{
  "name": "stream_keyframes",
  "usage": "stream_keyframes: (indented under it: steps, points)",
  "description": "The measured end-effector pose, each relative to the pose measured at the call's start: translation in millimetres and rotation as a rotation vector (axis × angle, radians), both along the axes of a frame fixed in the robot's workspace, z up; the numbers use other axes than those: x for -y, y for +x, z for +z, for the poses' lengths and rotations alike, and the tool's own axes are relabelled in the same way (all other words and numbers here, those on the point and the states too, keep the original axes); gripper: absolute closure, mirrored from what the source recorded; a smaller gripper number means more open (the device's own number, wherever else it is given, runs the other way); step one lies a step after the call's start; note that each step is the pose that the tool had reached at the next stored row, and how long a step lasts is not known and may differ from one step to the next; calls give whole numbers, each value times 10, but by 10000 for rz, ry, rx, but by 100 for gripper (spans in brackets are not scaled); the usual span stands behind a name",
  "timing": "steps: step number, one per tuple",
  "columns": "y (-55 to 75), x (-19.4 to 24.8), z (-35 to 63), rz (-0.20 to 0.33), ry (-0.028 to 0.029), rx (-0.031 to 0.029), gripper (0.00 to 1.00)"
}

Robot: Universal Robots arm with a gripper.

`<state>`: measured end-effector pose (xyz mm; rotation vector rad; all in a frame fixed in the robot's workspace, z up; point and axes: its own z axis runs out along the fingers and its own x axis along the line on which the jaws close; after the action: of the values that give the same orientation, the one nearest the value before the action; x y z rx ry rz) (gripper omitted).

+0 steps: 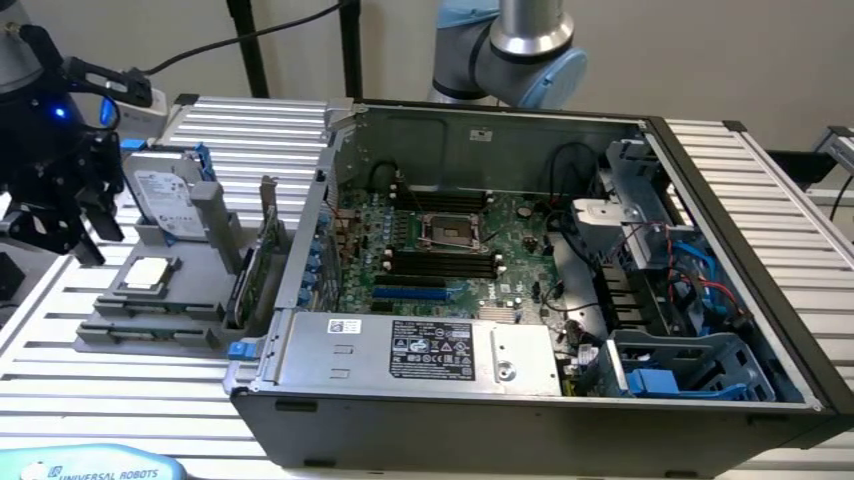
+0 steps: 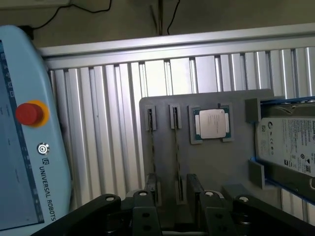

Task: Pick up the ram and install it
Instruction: 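Pick up the ram and move it above insertion slot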

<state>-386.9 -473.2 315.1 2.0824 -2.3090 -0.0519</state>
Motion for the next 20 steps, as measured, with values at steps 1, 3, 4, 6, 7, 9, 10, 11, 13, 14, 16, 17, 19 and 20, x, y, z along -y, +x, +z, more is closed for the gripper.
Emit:
stream_keyframes:
  steps: [1, 3, 4, 6, 7, 9, 10, 11, 13, 14, 16, 17, 19, 20]
  points:
    - [1, 4, -18, 0, 0, 0, 62]
    - [2, 15, -54, 1, 1, 0, 62]
    - [1, 21, -73, 1, 1, 0, 62]
    - [2, 36, -108, 0, 0, -1, 62]
    - [3, 43, -126, 0, 0, -1, 62]
    - [5, 60, -162, 1, -1, -1, 62]
    - [5, 68, -180, 0, 0, 0, 62]
    - [6, 77, -200, 0, 0, -1, 62]
    - [8, 94, -236, 1, 0, 0, 62]
    - [9, 101, -254, 0, 1, 0, 62]
    - [11, 117, -290, 0, 0, 0, 62]
    - [12, 125, -309, 0, 0, -1, 62]
    - [14, 140, -344, 0, -1, -1, 62]
    - [15, 147, -362, 1, -1, -1, 62]
